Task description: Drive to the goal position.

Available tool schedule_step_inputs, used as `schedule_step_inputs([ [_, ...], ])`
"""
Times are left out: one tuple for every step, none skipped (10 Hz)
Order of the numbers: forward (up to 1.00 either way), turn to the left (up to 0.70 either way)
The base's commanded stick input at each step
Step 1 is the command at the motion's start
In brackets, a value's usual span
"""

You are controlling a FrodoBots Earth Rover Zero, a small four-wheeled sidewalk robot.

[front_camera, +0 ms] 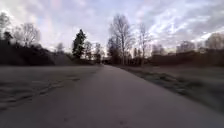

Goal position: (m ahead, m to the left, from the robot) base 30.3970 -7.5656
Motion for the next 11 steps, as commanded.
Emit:
schedule_step_inputs([
  [1.0, 0.01],
  [1.0, 0.01],
  [1.0, 0.01],
  [1.0, 0.01],
  [1.0, 0.01],
  [1.0, 0.01],
  [1.0, 0.01],
  [1.0, 0.01],
  [1.0, 0.01],
  [1.0, 0.01],
  [1.0, 0.01],
])
